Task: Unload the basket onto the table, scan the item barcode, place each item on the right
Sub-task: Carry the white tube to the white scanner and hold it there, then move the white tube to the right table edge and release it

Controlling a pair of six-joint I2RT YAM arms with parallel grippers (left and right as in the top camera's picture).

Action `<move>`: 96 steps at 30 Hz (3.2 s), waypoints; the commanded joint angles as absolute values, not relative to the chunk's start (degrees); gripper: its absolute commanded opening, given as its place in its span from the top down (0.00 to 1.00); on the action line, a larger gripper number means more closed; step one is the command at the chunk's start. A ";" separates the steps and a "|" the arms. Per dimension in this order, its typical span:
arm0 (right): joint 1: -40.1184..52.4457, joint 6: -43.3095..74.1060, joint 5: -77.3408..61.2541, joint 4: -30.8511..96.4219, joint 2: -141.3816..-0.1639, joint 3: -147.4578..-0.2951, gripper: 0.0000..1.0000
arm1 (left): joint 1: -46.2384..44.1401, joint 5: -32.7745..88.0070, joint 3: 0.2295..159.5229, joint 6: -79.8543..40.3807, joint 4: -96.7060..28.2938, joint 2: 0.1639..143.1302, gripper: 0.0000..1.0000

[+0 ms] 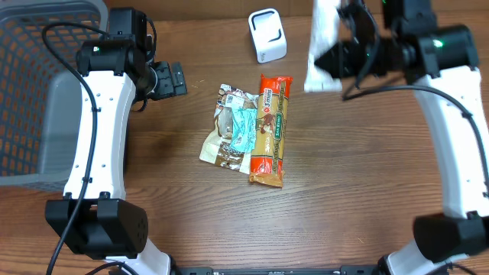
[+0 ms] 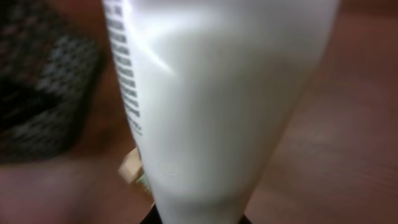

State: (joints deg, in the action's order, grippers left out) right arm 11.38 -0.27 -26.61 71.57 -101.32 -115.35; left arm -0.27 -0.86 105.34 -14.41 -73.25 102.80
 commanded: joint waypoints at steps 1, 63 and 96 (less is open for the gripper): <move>16.97 2.33 12.99 63.51 -110.15 -120.29 0.97 | -0.40 -0.58 105.03 -13.28 -73.21 103.07 0.00; 25.58 -37.76 44.62 23.94 -141.10 -120.14 0.97 | -0.40 -0.58 105.03 -13.28 -73.21 103.07 0.00; -10.83 28.75 15.09 70.89 -110.28 -92.97 0.96 | -0.40 -0.56 105.03 -13.28 -73.21 103.07 0.00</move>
State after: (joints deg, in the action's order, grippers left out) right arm -7.70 25.91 15.81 74.19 -112.20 -97.10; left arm -0.27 -0.86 105.34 -14.41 -73.28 102.83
